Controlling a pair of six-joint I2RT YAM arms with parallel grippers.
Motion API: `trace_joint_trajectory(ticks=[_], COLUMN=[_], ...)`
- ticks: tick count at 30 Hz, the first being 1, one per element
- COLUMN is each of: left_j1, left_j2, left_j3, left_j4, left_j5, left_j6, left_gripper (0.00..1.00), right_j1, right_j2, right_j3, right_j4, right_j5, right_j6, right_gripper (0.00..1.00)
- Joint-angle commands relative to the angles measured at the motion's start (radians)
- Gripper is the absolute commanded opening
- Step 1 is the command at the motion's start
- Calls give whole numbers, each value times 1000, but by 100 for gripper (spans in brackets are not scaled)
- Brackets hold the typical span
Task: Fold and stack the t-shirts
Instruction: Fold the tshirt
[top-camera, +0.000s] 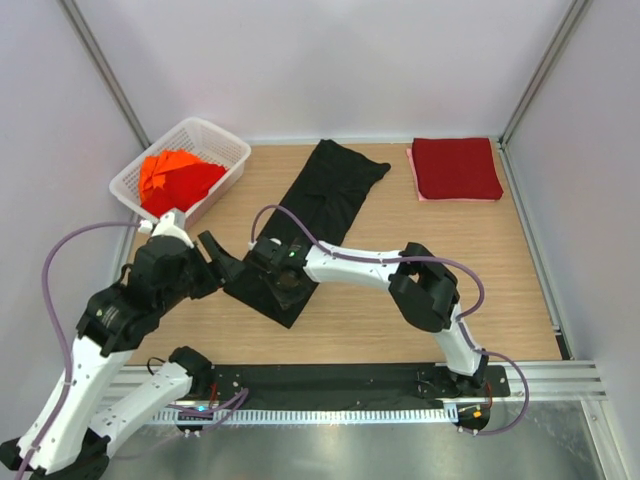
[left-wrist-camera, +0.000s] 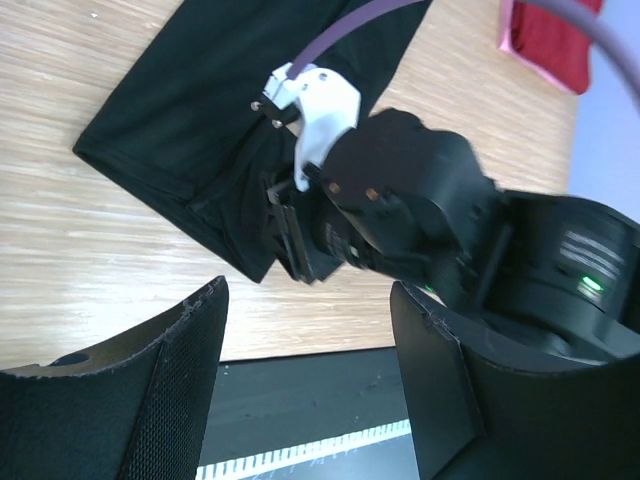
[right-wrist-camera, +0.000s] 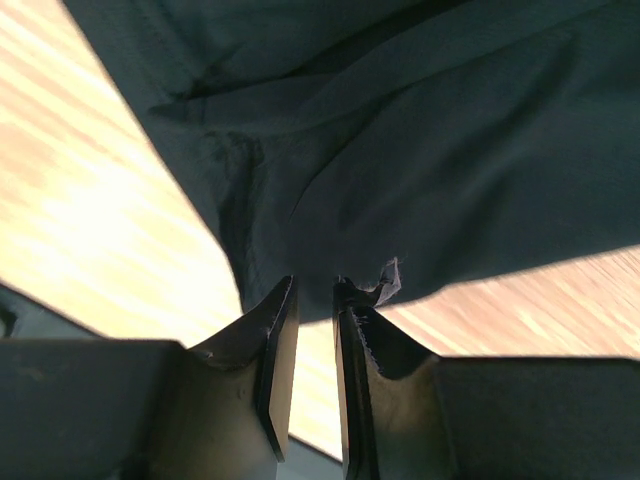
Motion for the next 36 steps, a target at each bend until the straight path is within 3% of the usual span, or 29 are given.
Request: trace_joint_trajectory(ticks=[1,9,16,24,31,36], left_j1=[3,5,5,5,-5,-23], left_j2=[-62,-102,-105,54,219,297], left_j3=[-14,-26,-57,-198,-356,-428], left_j4=[-34,-69,-72,62,257,377], left_j5=[-19,58,82,292,384,446], left_j6=[-50,-69,-70,-69,-66,-90], left_gripper=[67,67,69,69,68,68], right_j1=[8,13,13,7,-19,-140], right_j2=[25,-2,-200,-448,-669,-786], right_j3=[-14,-204,-475,-704,-704,-692], right_j4=[53,106,94,-28,-88,-133], right_j5=[2,43,110,213,238,204], right_j6=[20,6,65,186,253,258], right_gripper=[27,31,32,34,44,51])
